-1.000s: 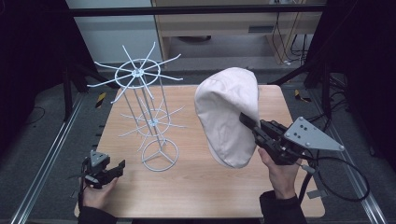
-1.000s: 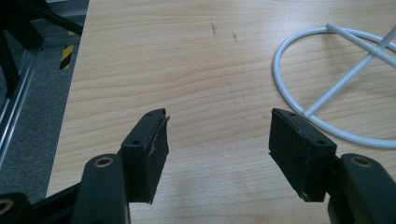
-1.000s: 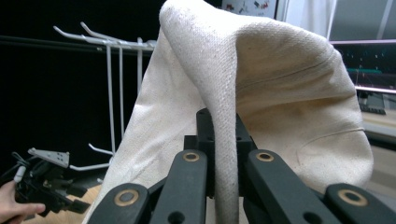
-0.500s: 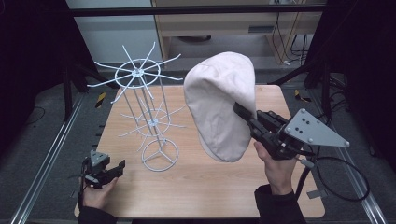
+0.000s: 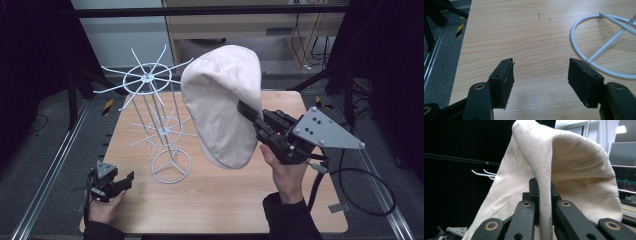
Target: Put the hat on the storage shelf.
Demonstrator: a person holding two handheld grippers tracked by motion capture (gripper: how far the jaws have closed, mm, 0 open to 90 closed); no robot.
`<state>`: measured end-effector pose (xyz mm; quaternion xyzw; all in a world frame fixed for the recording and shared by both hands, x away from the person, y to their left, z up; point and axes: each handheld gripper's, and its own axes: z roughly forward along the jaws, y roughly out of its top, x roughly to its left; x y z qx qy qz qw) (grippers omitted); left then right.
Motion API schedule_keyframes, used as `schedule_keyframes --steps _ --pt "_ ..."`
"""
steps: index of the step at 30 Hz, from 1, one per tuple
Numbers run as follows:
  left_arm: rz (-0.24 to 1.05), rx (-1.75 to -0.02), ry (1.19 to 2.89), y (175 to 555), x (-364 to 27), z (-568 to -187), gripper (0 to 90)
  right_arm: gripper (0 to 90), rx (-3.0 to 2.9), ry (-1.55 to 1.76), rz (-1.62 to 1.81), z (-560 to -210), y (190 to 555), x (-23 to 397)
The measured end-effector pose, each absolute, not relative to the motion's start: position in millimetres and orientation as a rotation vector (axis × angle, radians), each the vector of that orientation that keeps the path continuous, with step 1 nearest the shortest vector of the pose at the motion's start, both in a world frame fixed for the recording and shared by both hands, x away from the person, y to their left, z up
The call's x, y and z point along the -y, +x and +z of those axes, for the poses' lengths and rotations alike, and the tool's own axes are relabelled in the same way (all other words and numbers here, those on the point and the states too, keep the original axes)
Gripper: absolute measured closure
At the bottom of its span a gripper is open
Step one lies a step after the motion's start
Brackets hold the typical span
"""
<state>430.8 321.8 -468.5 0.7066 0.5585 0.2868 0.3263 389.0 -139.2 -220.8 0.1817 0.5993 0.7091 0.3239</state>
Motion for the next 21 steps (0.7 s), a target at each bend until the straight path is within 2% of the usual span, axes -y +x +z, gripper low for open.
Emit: schedule_keyframes --steps 21 --pt "0.751 -1.461 1.852 430.5 -322.2 -467.8 37.2 88.5 -1.636 0.382 1.873 -205.4 397.6 84.0"
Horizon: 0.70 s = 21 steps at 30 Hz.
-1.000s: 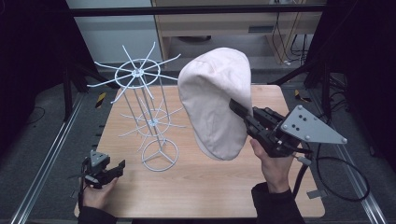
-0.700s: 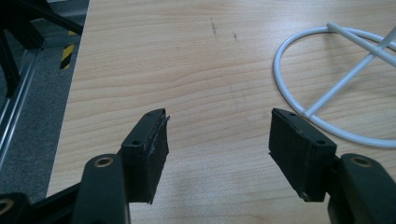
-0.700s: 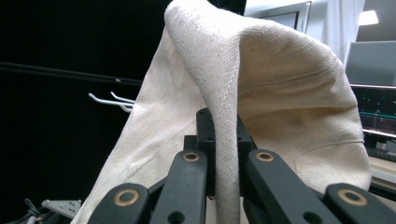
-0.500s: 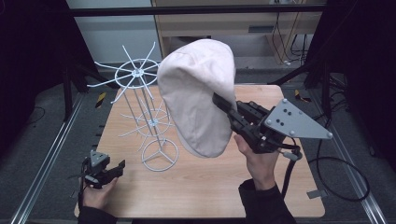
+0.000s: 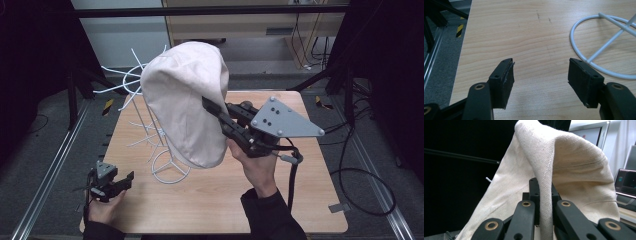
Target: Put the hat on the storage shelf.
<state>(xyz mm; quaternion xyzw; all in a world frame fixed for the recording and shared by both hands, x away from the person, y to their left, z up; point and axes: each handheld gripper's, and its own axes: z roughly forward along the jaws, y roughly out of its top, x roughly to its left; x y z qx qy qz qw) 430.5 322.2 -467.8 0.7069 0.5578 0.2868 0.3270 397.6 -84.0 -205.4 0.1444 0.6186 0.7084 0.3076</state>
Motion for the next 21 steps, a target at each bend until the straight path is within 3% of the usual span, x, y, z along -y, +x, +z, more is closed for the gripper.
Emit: schedule_keyframes --steps 21 --pt "0.753 -1.461 1.854 430.7 -321.9 -467.9 37.2 88.5 -1.632 0.344 1.901 -198.8 395.1 72.5"
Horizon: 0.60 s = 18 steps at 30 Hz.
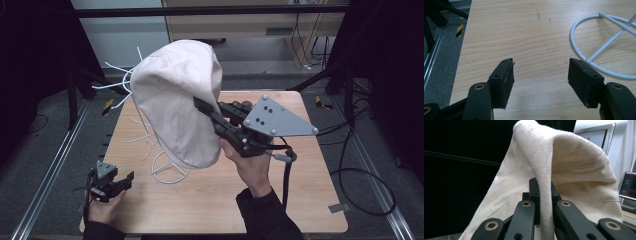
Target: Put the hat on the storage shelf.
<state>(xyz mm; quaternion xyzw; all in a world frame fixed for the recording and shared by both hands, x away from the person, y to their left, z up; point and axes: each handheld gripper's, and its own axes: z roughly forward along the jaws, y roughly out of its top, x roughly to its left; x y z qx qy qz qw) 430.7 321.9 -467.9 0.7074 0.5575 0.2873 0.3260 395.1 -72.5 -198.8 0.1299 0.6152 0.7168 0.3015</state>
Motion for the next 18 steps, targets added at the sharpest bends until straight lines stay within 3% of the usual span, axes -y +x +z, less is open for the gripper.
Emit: schedule_keyframes --steps 18 --pt "0.752 -1.461 1.854 431.1 -321.8 -468.3 37.2 88.5 -1.641 0.385 1.822 -208.7 404.5 79.8"
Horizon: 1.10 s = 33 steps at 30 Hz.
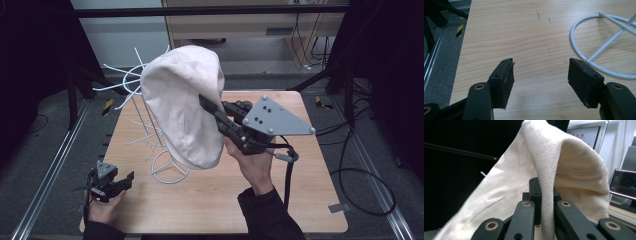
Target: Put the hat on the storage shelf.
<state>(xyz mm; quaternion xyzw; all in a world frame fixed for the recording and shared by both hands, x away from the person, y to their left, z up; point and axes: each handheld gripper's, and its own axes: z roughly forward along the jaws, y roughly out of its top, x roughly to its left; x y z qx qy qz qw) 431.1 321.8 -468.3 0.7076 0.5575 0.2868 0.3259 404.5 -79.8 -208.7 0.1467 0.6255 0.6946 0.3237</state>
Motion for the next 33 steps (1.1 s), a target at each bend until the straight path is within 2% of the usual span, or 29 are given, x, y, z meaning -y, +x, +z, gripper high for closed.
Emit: schedule_keyframes --steps 10,23,33 --pt "0.752 -1.461 1.858 431.4 -321.6 -468.7 37.2 88.4 -1.660 0.416 1.845 -217.3 408.9 90.9" --pt "0.753 -1.461 1.856 431.2 -321.9 -468.5 37.2 88.5 -1.562 0.399 1.926 -194.3 404.7 95.2" --pt "0.752 -1.462 1.858 431.1 -321.7 -468.3 37.2 88.5 -1.607 0.327 1.922 -187.4 397.5 74.4"
